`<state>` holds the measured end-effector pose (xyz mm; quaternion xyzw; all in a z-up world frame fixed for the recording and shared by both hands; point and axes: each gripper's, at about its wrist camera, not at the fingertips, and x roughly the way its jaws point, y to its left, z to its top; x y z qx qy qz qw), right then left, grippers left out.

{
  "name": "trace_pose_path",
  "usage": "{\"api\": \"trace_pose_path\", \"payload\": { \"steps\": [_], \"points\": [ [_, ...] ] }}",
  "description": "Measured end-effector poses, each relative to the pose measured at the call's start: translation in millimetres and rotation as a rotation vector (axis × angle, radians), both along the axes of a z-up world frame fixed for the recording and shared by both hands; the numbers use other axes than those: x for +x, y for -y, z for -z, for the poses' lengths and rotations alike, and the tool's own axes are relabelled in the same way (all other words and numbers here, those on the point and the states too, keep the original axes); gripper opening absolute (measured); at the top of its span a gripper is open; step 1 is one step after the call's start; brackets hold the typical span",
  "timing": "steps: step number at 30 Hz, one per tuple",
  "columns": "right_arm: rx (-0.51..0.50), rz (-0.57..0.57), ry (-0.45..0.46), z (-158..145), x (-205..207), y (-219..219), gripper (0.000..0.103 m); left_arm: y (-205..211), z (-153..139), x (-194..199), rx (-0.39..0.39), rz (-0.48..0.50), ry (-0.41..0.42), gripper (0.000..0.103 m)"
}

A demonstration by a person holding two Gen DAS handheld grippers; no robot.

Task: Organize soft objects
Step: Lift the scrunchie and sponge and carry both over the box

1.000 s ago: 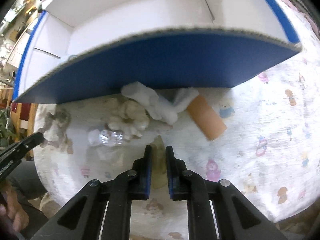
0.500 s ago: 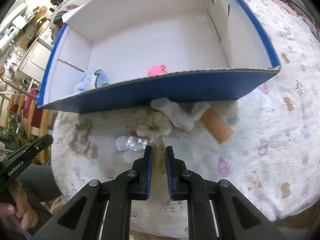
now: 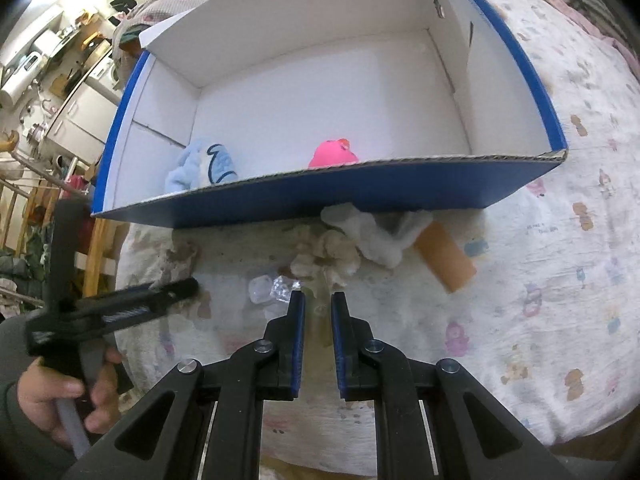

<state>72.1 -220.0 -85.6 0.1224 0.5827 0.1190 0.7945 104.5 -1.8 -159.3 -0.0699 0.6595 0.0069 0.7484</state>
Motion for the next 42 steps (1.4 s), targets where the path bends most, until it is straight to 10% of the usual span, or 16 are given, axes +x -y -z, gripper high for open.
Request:
{"api": "trace_pose_path", "payload": {
  "steps": [5, 26, 42],
  "points": [
    [0.017, 0.021, 0.002, -1, 1, 6, 0.015, 0, 1, 2, 0.028, 0.012, -0.007, 0.01],
    [0.133, -0.041, 0.124, -44, -24, -1, 0.015, -24, -112, -72, 0.051, -0.032, 0.333, 0.009],
    [0.173, -0.002, 0.258, -90, 7, 6, 0.015, 11, -175, -25, 0.106, 0.053, 0.527, 0.009]
  ]
}}
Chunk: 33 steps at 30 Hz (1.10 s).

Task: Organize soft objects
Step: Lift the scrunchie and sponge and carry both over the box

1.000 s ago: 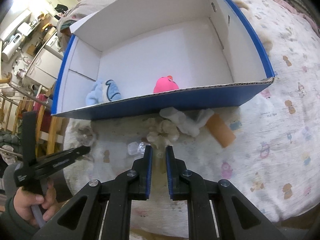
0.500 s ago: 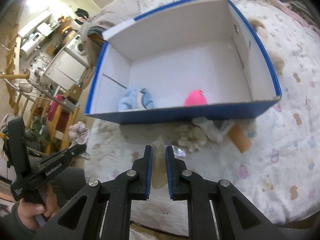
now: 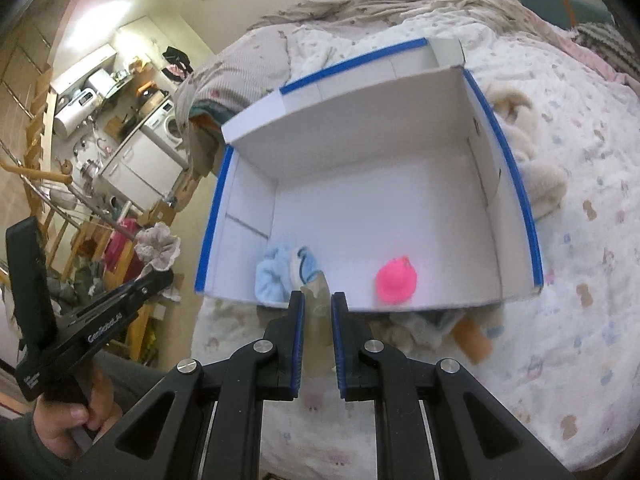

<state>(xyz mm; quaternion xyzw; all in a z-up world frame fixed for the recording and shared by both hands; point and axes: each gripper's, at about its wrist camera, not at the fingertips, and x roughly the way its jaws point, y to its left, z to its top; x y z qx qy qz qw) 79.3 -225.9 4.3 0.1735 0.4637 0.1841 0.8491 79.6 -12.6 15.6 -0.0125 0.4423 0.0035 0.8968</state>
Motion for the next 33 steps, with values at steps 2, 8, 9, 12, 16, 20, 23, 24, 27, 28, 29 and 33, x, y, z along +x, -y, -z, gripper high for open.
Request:
{"api": "trace_pose_path", "payload": {
  "steps": [2, 8, 9, 12, 16, 20, 23, 24, 27, 28, 29, 33],
  "points": [
    [-0.005, 0.003, 0.008, -5, 8, 1, 0.015, 1, -5, 14, -0.004, 0.01, 0.001, 0.009],
    [-0.051, 0.004, 0.019, -13, 41, -1, 0.015, 11, -11, 52, -0.011, 0.038, -0.011, 0.009],
    [-0.06, 0.003, 0.023, -13, 47, -1, 0.015, 12, -10, 58, -0.011, 0.038, -0.014, 0.009],
    [-0.08, 0.005, 0.033, -11, 64, -1, 0.015, 19, -5, 73, 0.007, 0.042, -0.016, 0.009],
    [-0.107, 0.037, 0.019, 11, 78, 6, 0.015, 25, 10, 89, 0.019, 0.048, -0.018, 0.009],
    [-0.147, 0.077, -0.049, 40, 88, 12, 0.015, 29, 38, 101, 0.036, 0.062, -0.048, 0.009],
    [-0.178, 0.06, -0.063, 48, 92, 10, 0.015, 29, 53, 109, 0.026, 0.062, -0.085, 0.009],
    [-0.185, 0.057, -0.067, 51, 93, 9, 0.015, 31, 57, 111, 0.026, 0.071, -0.097, 0.009],
    [-0.192, 0.046, -0.082, 57, 96, 7, 0.015, 34, 66, 114, 0.035, 0.085, -0.113, 0.009],
    [-0.195, 0.042, -0.086, 60, 98, 6, 0.015, 35, 68, 115, 0.03, 0.088, -0.118, 0.009],
    [-0.198, 0.039, -0.092, 61, 98, 5, 0.015, 36, 70, 115, 0.026, 0.093, -0.12, 0.009],
    [-0.2, 0.018, -0.114, 68, 100, 0, 0.015, 41, 77, 117, 0.031, 0.102, -0.131, 0.009]
  ]
}}
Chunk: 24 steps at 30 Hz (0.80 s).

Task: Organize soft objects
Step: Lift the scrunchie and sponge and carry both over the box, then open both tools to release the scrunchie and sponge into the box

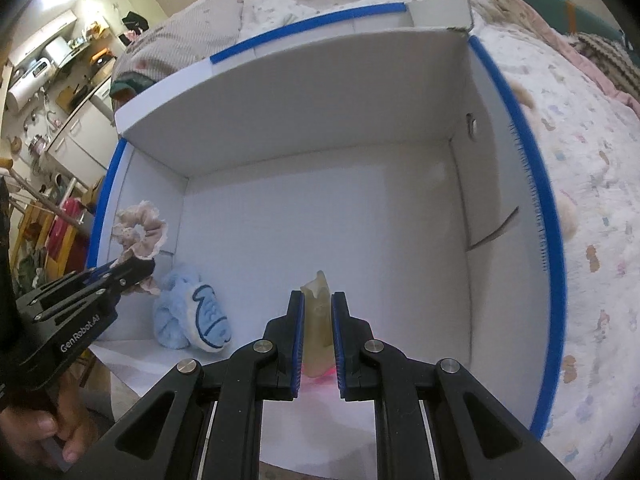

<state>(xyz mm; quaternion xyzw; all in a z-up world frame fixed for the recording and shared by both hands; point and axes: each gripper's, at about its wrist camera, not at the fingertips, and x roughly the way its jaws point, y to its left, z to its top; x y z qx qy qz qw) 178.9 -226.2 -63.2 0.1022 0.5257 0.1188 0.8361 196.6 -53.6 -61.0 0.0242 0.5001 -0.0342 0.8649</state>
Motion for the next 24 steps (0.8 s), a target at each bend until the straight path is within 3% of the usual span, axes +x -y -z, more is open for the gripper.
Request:
{"api": "trace_pose_path", "payload": {
  "steps": [9, 15, 17, 21, 22, 24],
  "points": [
    [-0.018, -0.003, -0.038, 7, 2, -2, 0.015, 1, 15, 9, -0.007, -0.023, -0.043, 0.009],
    [-0.005, 0.004, -0.024, 4, 1, 0, 0.02, 2, 15, 8, -0.018, -0.008, -0.026, 0.01],
    [0.002, 0.008, -0.018, 3, 2, 0, 0.023, 1, 15, 7, -0.019, -0.009, -0.025, 0.017],
    [0.012, 0.007, -0.002, -1, 1, -1, 0.028, 3, 14, 5, -0.014, -0.016, -0.031, 0.021],
    [0.014, 0.006, 0.001, -2, 1, -1, 0.031, 4, 14, 5, -0.014, -0.014, -0.031, 0.025],
    [0.02, 0.01, 0.011, -4, 1, -1, 0.05, 5, 13, 4, -0.015, -0.01, -0.032, 0.039]
  ]
}}
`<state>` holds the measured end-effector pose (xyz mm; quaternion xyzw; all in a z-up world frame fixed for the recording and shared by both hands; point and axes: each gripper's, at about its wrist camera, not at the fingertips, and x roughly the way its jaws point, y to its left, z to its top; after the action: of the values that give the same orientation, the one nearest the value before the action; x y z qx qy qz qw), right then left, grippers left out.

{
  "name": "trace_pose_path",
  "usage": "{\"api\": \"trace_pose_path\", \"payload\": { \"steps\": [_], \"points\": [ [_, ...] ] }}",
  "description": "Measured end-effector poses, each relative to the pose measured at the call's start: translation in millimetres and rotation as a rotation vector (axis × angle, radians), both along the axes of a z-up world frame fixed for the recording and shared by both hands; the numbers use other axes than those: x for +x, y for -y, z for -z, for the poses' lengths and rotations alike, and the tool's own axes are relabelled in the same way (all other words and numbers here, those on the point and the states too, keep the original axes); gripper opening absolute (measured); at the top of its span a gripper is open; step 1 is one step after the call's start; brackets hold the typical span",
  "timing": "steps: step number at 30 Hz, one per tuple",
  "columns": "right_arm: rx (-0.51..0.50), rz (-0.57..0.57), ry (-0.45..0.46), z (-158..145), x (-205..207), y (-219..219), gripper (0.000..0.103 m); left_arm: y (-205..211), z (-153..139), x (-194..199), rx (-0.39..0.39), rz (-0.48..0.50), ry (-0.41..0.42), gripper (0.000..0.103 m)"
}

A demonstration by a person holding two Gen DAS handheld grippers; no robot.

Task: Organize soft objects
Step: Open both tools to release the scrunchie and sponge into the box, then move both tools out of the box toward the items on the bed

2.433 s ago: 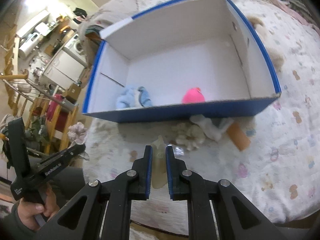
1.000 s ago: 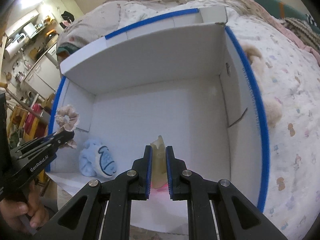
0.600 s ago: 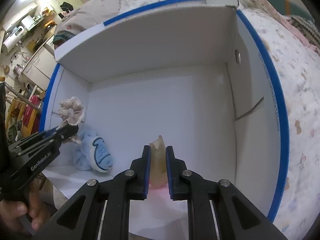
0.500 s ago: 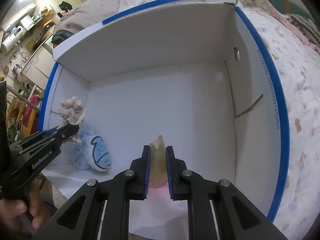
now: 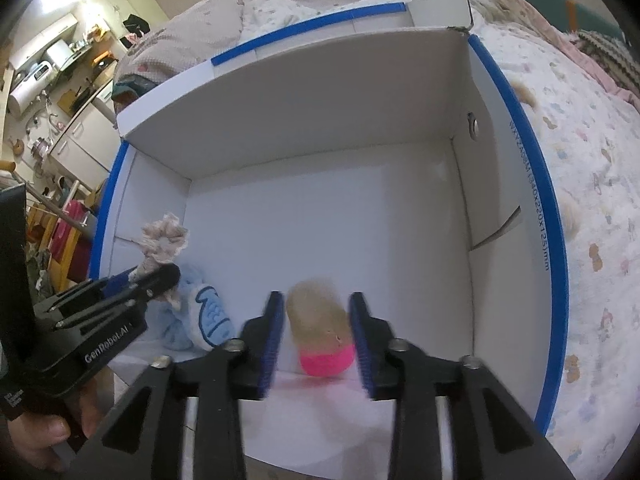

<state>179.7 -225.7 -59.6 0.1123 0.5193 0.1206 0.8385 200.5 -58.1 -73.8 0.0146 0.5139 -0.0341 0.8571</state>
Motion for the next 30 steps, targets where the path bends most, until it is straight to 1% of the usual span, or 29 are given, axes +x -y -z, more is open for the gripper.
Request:
{"api": "trace_pose_path", "payload": {
  "steps": [1, 2, 4, 6, 8, 9, 11, 13, 19, 30],
  "points": [
    [0.003, 0.003, 0.007, -1, 0, 0, 0.067, 0, -1, -1, 0.001, 0.001, 0.002, 0.05],
    [0.008, 0.008, 0.018, -3, 0, 0, 0.071, 1, -2, -1, 0.004, -0.001, 0.008, 0.056],
    [0.02, 0.007, 0.032, -6, 0, 1, 0.071, 1, -6, -4, 0.011, -0.004, 0.036, 0.057],
    [0.038, -0.001, 0.038, -7, 0, 1, 0.074, 1, -9, -5, 0.006, 0.001, 0.045, 0.06],
    [0.041, 0.002, 0.043, -8, 0, 1, 0.082, 1, -11, -6, 0.008, 0.0, 0.045, 0.063],
    [0.038, 0.004, 0.048, -9, -1, 0, 0.084, 1, -11, -6, 0.012, -0.002, 0.045, 0.063],
    [0.032, 0.005, 0.059, -10, -2, 0, 0.095, 1, -10, -6, 0.018, -0.007, 0.04, 0.063],
    [0.029, 0.007, 0.07, -12, -2, -1, 0.1, 1, -10, -5, 0.016, -0.01, 0.037, 0.063],
    [0.012, 0.007, 0.087, -15, -2, -2, 0.1, 1, -11, -5, 0.02, -0.011, 0.035, 0.063],
    [0.009, 0.008, 0.102, -19, -7, -2, 0.1, -6, -19, -11, 0.029, -0.04, 0.068, 0.063]
  ]
}}
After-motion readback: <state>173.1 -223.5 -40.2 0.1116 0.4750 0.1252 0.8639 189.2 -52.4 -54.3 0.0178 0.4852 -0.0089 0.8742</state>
